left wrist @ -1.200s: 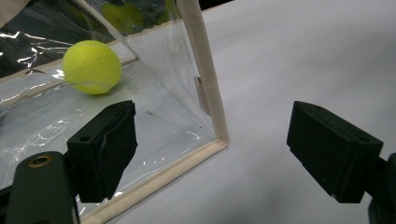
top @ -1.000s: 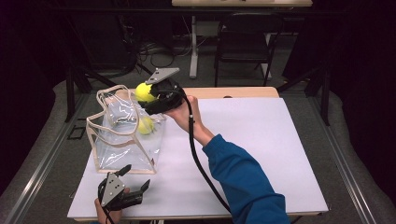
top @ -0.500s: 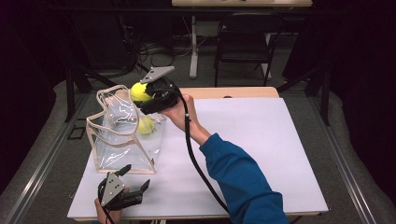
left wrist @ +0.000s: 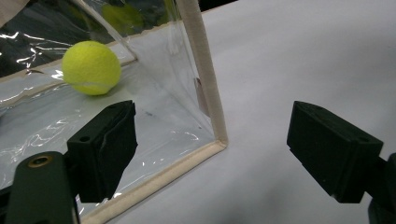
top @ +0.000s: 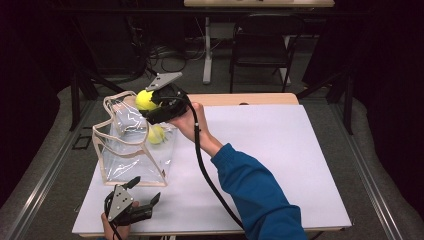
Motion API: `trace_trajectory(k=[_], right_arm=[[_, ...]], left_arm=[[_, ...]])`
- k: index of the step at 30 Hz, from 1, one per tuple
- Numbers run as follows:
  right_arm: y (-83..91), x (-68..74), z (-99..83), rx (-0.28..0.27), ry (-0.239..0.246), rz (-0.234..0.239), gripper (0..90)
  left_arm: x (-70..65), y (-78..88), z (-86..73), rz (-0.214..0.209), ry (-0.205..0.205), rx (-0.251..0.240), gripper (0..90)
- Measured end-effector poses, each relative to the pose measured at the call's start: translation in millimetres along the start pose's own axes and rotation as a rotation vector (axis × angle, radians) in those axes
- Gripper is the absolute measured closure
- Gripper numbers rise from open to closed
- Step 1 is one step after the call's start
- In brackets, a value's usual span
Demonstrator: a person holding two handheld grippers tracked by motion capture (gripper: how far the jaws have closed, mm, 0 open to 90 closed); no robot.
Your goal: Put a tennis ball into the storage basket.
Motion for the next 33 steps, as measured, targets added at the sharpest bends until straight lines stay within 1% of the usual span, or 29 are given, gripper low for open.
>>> trace_trajectory(k=[4, 13, 16, 23, 33], right_arm=[[0.0, 1.0, 2.6, -0.012, 0.005, -0.005, 26.2], [-2.3, 9.3, 4.2, -0.02, 0.0, 0.021, 26.2], [-1.6, 12.8, 2.2, -0.015, 0.011, 0.033, 26.2], [-2.5, 13.4, 2.4, -0.018, 0.008, 0.032, 26.2], [-4.8, 18.0, 4.3, -0.018, 0.013, 0.045, 26.3]], left_arm=[[0.6, -0.4, -0.3, 0.0, 0.004, 0.0, 16.2], [0.7, 1.0, 0.1, 0.001, 0.004, -0.005, 16.2], [0.9, 0.0, -0.3, -0.002, 0.006, -0.001, 16.2], [1.1, 1.2, -0.4, 0.0, 0.005, -0.004, 16.2], [0.6, 1.4, 0.1, 0.0, 0.006, -0.009, 16.2]])
Point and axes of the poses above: each handheld gripper's, and its own axes: y roughly backward along the jaws, z roughly out of its top, x roughly to its left, the point moved 5 cm from there along -y, roughly forward along the jaws, and after that the axes turned 5 degrees about -y, right-handed, at the moved point
